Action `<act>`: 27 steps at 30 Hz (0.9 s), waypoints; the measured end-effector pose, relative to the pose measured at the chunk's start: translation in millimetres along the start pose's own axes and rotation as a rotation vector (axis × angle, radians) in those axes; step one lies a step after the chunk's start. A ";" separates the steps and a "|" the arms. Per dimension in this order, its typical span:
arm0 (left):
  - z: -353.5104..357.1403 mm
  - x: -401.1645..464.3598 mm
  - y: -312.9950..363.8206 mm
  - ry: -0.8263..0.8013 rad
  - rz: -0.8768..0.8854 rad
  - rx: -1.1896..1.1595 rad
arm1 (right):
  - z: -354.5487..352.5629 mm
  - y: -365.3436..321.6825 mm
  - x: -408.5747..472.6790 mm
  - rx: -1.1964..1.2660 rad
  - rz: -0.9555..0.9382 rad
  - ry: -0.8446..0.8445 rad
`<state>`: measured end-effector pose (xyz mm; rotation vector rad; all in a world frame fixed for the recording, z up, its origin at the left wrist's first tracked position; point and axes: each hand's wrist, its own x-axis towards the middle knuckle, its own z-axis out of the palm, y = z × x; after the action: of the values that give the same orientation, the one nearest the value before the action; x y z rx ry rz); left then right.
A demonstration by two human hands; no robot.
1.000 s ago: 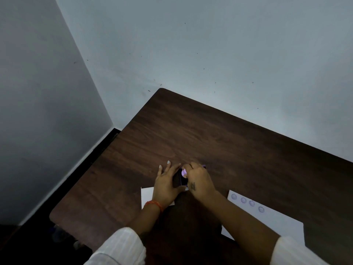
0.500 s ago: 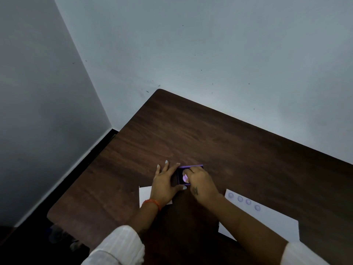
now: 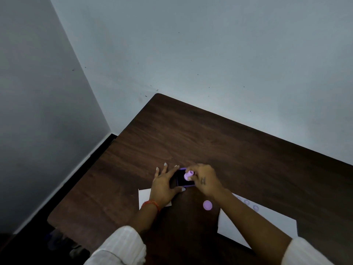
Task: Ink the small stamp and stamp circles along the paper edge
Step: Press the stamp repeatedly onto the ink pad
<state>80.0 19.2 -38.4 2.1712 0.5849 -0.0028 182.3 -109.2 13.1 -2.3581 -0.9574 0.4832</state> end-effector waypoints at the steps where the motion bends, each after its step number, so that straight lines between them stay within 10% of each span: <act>1: -0.1 0.3 -1.1 -0.005 -0.015 0.002 | -1.9 3.8 -0.7 -0.063 -0.024 -0.021; 17: 1.8 1.7 -3.7 0.018 0.100 0.052 | 0.4 22.5 9.7 -0.403 -0.304 -0.172; 27: -1.4 -1.2 1.0 0.022 0.074 0.021 | -20.6 10.9 4.8 -0.129 -0.063 -0.088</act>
<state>79.1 19.2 -36.5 2.2144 0.5185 0.0553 201.8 -119.5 22.2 -2.4299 -1.1299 0.5182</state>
